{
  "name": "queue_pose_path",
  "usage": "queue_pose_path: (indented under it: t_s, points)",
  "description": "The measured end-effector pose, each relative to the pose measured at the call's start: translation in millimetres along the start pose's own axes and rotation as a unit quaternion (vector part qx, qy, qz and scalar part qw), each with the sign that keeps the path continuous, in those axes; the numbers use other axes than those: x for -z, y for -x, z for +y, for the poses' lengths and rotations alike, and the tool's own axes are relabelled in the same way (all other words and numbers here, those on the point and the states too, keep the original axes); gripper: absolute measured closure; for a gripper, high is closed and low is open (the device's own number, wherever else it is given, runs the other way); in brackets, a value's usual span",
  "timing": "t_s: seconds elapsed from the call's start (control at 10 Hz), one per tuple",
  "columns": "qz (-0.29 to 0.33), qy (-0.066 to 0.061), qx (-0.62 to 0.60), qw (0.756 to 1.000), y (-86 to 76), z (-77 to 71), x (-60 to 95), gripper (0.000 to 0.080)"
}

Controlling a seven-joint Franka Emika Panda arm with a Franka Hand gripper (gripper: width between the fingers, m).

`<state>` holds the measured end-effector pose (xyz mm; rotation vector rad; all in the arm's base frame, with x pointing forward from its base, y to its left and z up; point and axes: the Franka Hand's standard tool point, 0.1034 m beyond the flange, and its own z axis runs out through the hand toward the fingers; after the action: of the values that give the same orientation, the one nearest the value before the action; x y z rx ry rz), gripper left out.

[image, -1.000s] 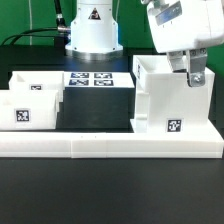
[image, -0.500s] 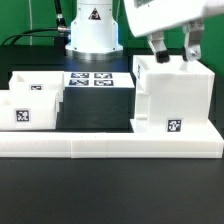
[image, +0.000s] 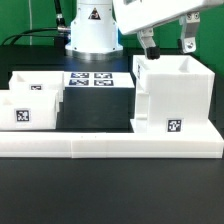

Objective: Assemble drawer

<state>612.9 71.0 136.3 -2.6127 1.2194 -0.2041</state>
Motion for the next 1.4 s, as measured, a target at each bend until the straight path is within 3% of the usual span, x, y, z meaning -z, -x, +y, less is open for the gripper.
queue_pose_path:
  t_s: [0.1, 0.2, 0.6, 0.7, 0.8, 0.9, 1.2, 1.3, 1.4]
  points:
    - [-0.007, 0.018, 0.073, 0.997, -6.2, 10.8, 3.4, 0.015]
    - [-0.01, 0.028, 0.132, 0.991, -13.7, 19.2, 6.8, 0.015]
    - [-0.013, 0.03, 0.264, 0.964, -17.3, 23.2, 6.9, 0.015]
    - [-0.016, 0.038, 0.336, 0.941, -20.1, 30.6, 7.8, 0.015]
    - [-0.019, 0.055, 0.415, 0.908, -26.7, 47.3, 10.5, 0.015]
    - [-0.023, 0.061, 0.446, 0.892, -34.4, 66.3, 13.5, 0.015]
    - [-0.011, 0.076, 0.47, 0.879, -63.2, 119.0, 11.2, 0.015]
    - [-0.011, 0.079, 0.461, 0.884, -66.8, 129.4, 6.6, 0.015]
    - [-0.009, 0.077, 0.461, 0.884, -65.4, 124.0, 8.0, 0.015]
